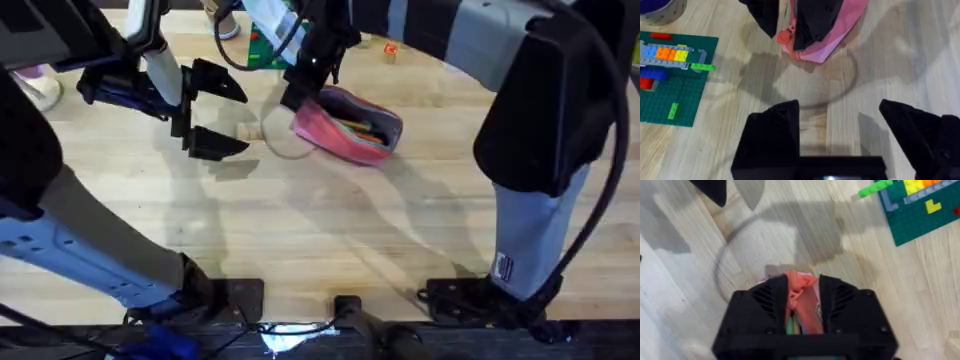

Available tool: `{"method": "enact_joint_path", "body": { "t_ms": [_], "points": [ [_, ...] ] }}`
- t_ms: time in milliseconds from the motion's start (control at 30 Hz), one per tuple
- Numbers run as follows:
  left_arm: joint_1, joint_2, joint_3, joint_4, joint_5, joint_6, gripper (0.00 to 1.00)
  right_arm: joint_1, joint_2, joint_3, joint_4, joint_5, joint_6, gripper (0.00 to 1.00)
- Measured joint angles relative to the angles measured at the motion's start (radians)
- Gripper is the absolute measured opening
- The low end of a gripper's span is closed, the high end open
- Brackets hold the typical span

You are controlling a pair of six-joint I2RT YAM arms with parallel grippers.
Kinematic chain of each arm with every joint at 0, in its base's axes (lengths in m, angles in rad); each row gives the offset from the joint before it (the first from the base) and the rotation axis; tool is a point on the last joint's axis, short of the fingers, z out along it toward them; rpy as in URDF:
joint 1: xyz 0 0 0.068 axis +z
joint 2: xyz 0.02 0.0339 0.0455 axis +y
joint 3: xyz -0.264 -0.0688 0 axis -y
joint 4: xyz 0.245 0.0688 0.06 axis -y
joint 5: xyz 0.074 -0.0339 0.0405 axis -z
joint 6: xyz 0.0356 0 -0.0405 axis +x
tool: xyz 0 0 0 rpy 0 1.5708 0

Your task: Unzip the bag, pick up the pens from the table one at a time and place them inside, then zip the bag closed.

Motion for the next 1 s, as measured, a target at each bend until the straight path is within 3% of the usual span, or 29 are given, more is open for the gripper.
{"method": "enact_joint_path", "body": {
  "t_ms": [100, 333, 433, 1000],
  "points": [
    [0.0, 0.0, 0.0, 0.0, 0.0, 0.0, 0.994, 0.002, 0.0, 0.0, -0.002, -0.004, 0.0, 0.27],
    [0.0, 0.0, 0.0, 0.0, 0.0, 0.0, 0.994, 0.003, 0.0, 0.0, -0.002, -0.007, 0.0, 0.233],
    [0.0, 0.0, 0.0, 0.0, 0.0, 0.0, 0.994, 0.003, 0.0, 0.0, -0.002, -0.007, 0.002, 0.051],
    [0.0, 0.0, 0.0, 0.0, 0.0, 0.0, 0.994, 0.015, -0.017, 0.0, -0.033, -0.003, 0.054, 0.03]
  ]
}}
